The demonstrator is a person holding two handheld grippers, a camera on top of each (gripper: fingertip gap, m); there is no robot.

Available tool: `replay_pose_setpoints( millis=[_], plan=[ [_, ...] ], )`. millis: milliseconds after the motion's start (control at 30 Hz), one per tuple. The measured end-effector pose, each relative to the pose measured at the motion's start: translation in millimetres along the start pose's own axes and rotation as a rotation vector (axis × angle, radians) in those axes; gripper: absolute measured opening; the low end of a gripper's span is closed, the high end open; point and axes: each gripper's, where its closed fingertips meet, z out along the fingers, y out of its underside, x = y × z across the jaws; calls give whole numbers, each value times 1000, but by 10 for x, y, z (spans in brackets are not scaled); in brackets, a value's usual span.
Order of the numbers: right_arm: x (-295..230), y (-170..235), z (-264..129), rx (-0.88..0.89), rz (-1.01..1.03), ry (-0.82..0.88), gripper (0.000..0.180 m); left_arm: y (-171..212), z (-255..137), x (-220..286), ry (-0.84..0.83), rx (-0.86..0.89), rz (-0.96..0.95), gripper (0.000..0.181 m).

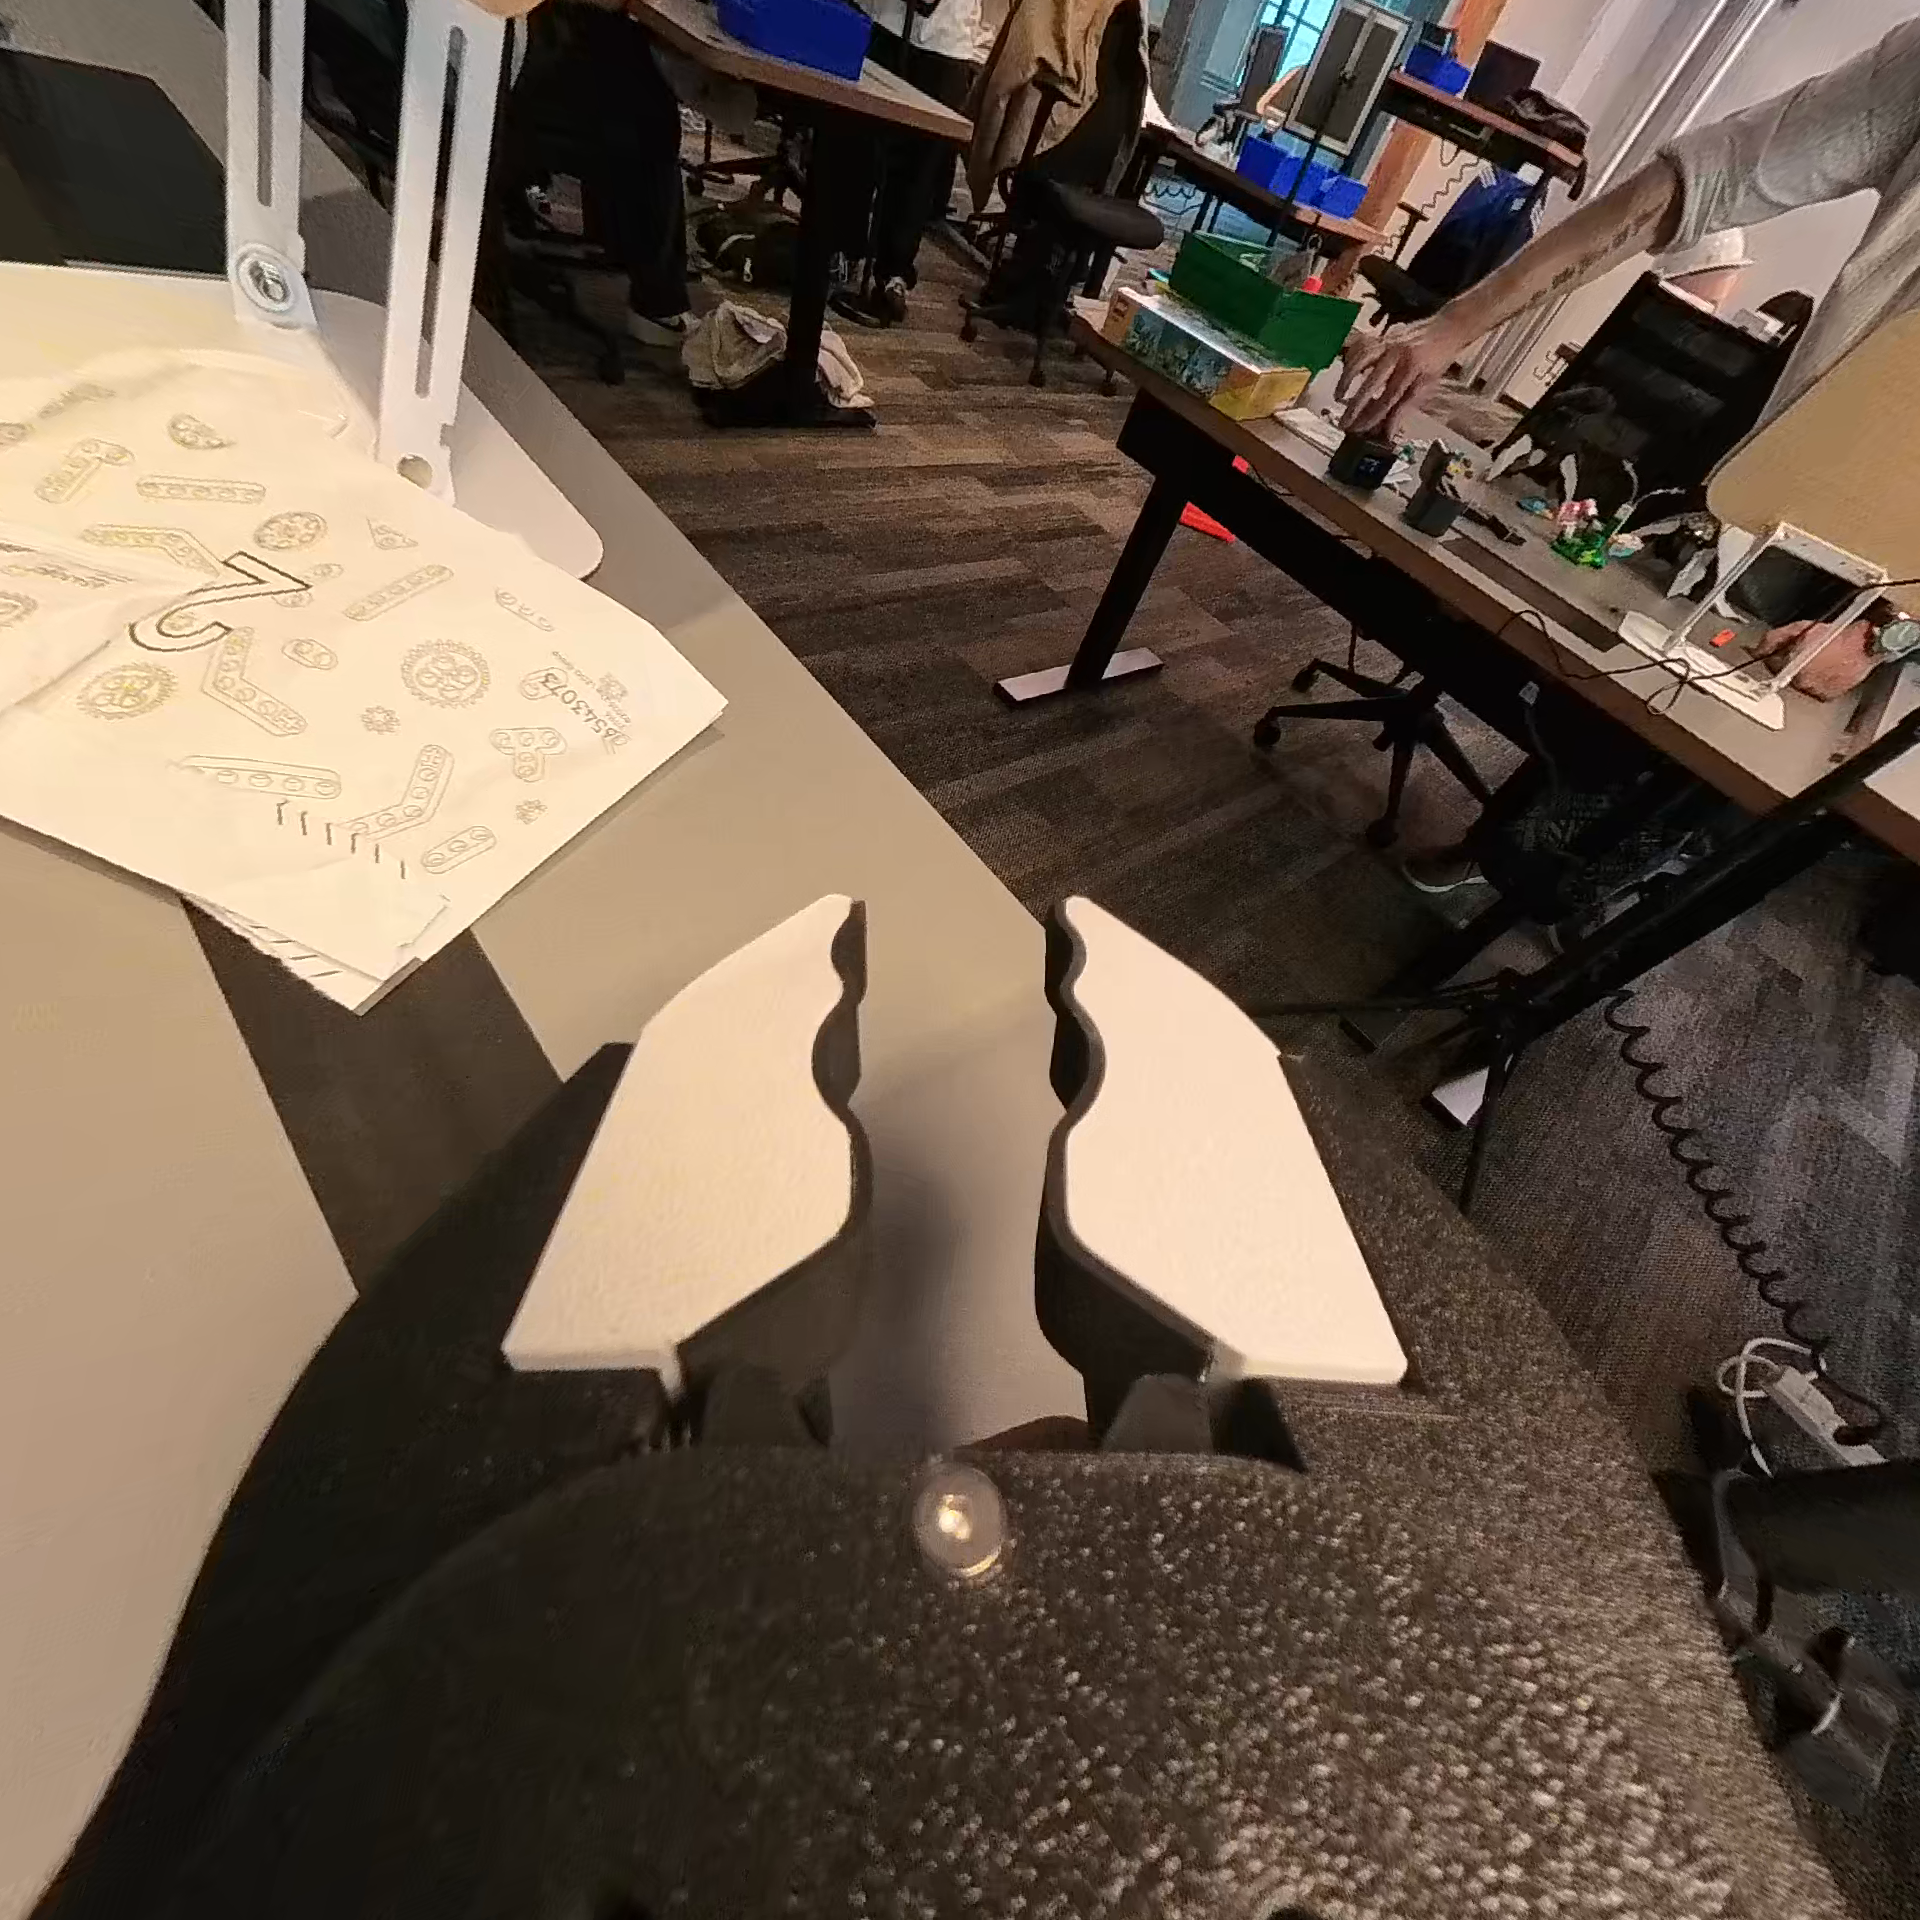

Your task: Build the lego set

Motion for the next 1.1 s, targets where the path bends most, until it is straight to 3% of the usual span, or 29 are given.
replay_pose_setpoints(
  millis=[333, 467, 633, 1100],
  plan=[
    [63, -215, -79, 81, -53, 45, 31, 3, 4, 0, -2, -3, 2, 39],
    [32, -297, -98, 93, -98, 33, 24, 4, 6, -2, -2, -5, 0, 39],
    [-81, -284, -23, 64, -197, 5, 1, 7, 9, -10, -7, -8, -2, 39],
    [-91, -295, 37, 35, -245, 27, 0, 7, 17, -21, -25, -8, -4, 39]
  ],
)
